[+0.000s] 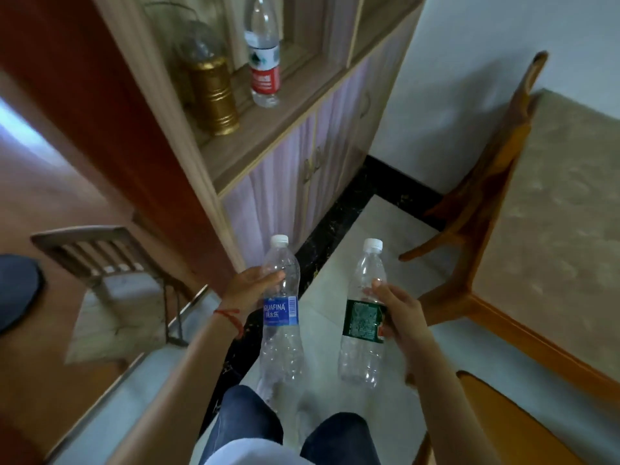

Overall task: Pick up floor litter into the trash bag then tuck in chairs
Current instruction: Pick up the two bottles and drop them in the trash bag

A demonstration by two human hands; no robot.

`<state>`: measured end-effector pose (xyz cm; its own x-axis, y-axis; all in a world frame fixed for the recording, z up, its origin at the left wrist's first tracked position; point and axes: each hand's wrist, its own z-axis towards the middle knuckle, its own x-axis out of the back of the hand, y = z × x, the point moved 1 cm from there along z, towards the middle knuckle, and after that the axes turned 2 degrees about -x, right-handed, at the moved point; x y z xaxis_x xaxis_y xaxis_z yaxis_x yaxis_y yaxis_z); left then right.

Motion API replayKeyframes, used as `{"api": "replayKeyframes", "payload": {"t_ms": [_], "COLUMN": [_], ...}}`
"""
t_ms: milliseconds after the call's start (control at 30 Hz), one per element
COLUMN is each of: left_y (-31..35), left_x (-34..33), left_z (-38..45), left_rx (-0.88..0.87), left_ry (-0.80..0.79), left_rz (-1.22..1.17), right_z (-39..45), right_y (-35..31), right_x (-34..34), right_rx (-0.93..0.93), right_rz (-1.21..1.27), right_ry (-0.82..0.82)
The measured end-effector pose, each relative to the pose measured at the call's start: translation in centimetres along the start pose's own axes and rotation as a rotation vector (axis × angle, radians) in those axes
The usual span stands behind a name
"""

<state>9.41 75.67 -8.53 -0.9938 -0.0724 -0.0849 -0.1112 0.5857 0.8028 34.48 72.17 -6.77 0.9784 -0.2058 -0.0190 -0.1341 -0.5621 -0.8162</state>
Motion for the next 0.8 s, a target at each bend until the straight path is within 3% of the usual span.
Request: {"api": "replayKeyframes", "payload": {"t_ms": [533, 800], "left_y": [-8.9, -13.8], "left_x": [10.3, 15.1], "left_z": [-14.3, -21.6], "left_rx": [-0.048, -0.069], "left_ry": [0.570, 0.788], "left_rz": [-0.346, -0.524], "right_z": [-1.1, -6.0], "right_y": [2.6, 6.3], "right_x": [-12.3, -19.6], "right_rx": [-0.040, -0.038], "right_rz": [-0.393, -0.555], "right_ry": [-0.539, -0.797]}}
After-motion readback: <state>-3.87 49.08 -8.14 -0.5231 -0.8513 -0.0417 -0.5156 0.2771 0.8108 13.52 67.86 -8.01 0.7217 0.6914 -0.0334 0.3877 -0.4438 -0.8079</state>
